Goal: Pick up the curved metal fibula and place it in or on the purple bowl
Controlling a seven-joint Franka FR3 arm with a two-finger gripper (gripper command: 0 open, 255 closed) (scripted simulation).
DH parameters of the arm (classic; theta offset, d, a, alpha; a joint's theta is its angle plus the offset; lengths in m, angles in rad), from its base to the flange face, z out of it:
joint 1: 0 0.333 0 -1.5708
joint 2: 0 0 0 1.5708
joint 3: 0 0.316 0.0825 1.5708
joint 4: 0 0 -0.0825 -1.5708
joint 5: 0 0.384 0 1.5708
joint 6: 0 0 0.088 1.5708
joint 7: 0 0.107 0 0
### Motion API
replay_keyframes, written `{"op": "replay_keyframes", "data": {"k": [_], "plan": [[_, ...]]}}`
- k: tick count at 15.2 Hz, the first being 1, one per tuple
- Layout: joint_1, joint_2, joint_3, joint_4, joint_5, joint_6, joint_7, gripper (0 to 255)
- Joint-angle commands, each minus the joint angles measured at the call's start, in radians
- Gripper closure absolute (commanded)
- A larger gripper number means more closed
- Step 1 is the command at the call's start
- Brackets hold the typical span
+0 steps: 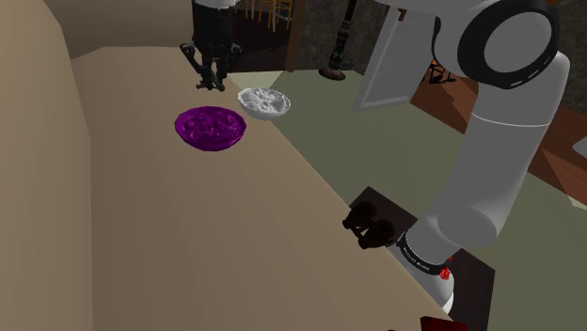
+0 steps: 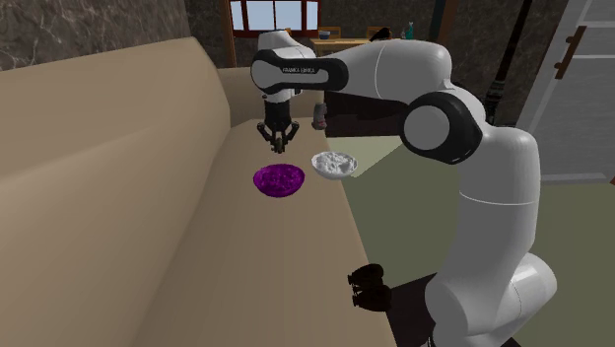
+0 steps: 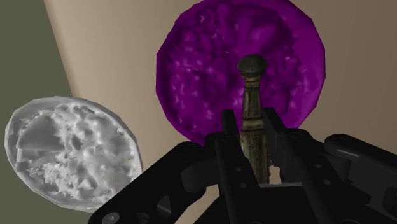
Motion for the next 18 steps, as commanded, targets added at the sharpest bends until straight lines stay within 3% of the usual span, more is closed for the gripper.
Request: {"op": "replay_keyframes", "data": {"k": [1, 10, 18], "plan": [[-0.003, 0.002, -0.001, -0.024, -0.001, 0.026, 0.000, 255], [-0.016, -0.005, -0.005, -0.161, -0.001, 0.155, 0.006, 255], [-0.016, -0.005, -0.005, -0.160, -0.001, 0.155, 0.006, 255]]}}
